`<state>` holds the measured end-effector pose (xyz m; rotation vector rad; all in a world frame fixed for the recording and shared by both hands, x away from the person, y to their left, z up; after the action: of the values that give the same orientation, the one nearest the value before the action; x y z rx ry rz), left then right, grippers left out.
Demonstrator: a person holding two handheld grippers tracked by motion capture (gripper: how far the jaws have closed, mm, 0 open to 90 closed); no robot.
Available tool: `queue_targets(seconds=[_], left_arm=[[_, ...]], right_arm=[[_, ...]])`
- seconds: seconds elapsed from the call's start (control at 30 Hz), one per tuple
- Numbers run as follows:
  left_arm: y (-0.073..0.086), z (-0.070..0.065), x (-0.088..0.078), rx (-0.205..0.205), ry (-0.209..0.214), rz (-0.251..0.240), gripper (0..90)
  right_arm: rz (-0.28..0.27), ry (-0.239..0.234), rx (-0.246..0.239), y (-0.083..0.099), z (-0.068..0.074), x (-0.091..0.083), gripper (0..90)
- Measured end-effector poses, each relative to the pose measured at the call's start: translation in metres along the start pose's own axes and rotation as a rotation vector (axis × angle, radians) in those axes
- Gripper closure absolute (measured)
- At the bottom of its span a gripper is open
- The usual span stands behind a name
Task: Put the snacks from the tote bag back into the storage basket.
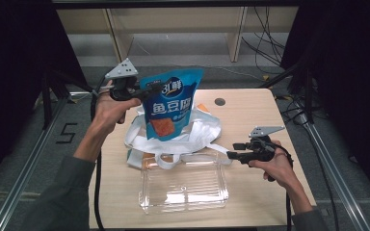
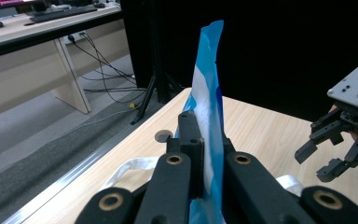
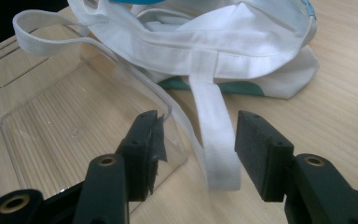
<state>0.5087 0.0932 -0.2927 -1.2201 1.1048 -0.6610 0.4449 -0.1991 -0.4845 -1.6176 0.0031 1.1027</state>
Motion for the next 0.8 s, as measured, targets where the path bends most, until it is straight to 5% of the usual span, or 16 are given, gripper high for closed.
queue_targets(seconds=[0.3, 0.67, 0.8], left_arm=[[-0.021, -0.028, -0.013, 0.013, 0.028, -0.030, 89.6], [-0.034, -0.069, -0.015, 0.031, 0.081, -0.069, 89.6], [-0.031, -0.084, -0.008, 0.044, 0.114, -0.048, 89.6]], right_arm=[[-0.010, 0.012, -0.020, 0.000, -0.003, 0.001, 50.4], [-0.007, 0.009, 0.022, 0.005, -0.007, -0.002, 50.4], [-0.001, 0.037, 0.046, 0.010, -0.014, -0.007, 50.4]])
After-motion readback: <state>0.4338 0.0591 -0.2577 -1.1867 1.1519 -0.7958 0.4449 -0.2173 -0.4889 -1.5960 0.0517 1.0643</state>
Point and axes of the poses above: each handheld gripper's, and its own axes: x roughly forward along the jaws, y roughly out of its underside, z roughly to its left, the point moved 8 cm from there along x, roughly forward along the jaws, and after that the axes turned 14 degrees about y, right-handed, at the moved point
